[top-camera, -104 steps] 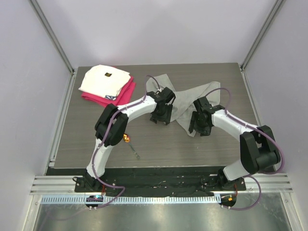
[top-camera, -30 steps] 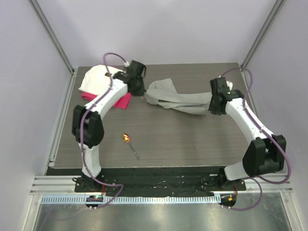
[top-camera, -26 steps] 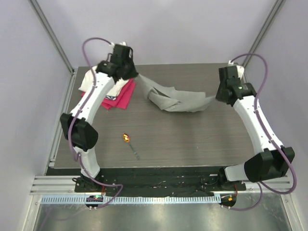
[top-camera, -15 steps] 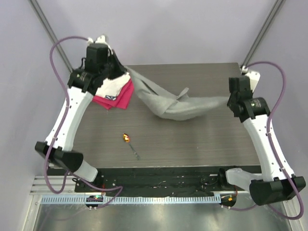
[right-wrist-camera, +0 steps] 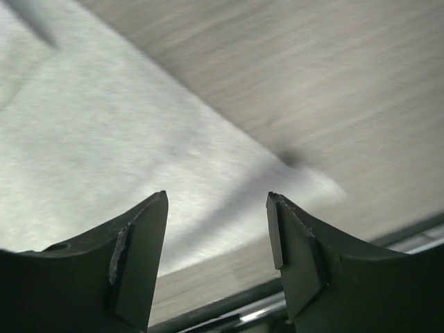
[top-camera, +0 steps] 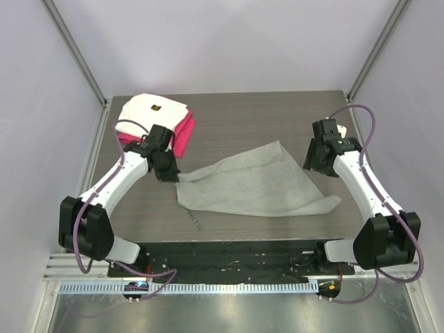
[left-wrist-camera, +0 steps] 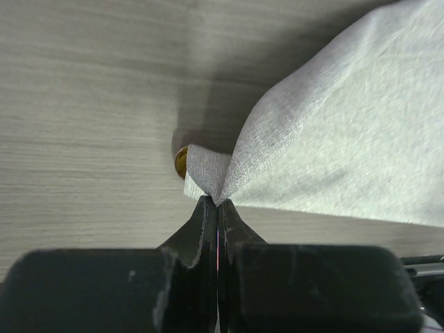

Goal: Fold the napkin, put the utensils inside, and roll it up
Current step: Flatten the napkin out

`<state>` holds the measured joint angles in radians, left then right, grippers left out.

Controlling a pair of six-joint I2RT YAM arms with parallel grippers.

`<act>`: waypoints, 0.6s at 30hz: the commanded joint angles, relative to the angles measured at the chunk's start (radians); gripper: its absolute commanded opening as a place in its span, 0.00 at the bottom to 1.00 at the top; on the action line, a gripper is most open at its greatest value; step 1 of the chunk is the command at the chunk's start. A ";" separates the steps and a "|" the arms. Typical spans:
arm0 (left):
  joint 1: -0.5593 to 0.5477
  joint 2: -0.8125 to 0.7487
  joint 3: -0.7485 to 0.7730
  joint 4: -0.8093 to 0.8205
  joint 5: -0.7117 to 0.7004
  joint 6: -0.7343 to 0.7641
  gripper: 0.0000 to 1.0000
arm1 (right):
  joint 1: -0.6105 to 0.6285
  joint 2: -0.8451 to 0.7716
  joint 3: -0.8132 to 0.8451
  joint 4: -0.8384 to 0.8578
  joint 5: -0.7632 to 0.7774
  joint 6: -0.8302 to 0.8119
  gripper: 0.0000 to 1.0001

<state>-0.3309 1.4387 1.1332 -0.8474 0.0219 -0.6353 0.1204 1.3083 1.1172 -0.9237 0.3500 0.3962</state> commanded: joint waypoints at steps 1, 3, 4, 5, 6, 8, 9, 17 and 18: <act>0.004 -0.093 -0.064 0.015 0.044 0.031 0.00 | 0.001 0.096 0.090 0.158 -0.216 0.041 0.67; 0.006 -0.100 -0.087 0.010 0.056 0.036 0.00 | 0.013 0.159 0.124 0.218 -0.239 0.029 0.67; 0.006 -0.101 -0.093 0.010 0.058 0.036 0.00 | 0.019 0.219 0.150 0.242 -0.255 0.020 0.67; 0.006 -0.109 -0.098 0.011 0.061 0.034 0.00 | 0.022 0.248 0.165 0.262 -0.282 0.006 0.66; 0.006 -0.110 -0.105 0.011 0.058 0.034 0.00 | 0.022 0.281 0.185 0.288 -0.295 -0.002 0.66; 0.006 -0.118 -0.108 0.011 0.050 0.026 0.00 | 0.024 0.375 0.242 0.310 -0.331 -0.025 0.66; 0.004 -0.123 -0.110 0.010 0.044 0.023 0.00 | 0.025 0.409 0.262 0.324 -0.336 -0.037 0.65; 0.006 -0.127 -0.113 0.014 0.032 -0.004 0.00 | 0.024 0.609 0.411 0.338 -0.390 -0.118 0.65; 0.006 -0.129 -0.112 0.014 0.027 -0.009 0.00 | 0.024 0.626 0.414 0.338 -0.396 -0.122 0.65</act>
<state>-0.3305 1.3449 1.0222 -0.8482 0.0544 -0.6250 0.1421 1.9194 1.4689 -0.6159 -0.0093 0.3248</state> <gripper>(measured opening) 0.017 0.651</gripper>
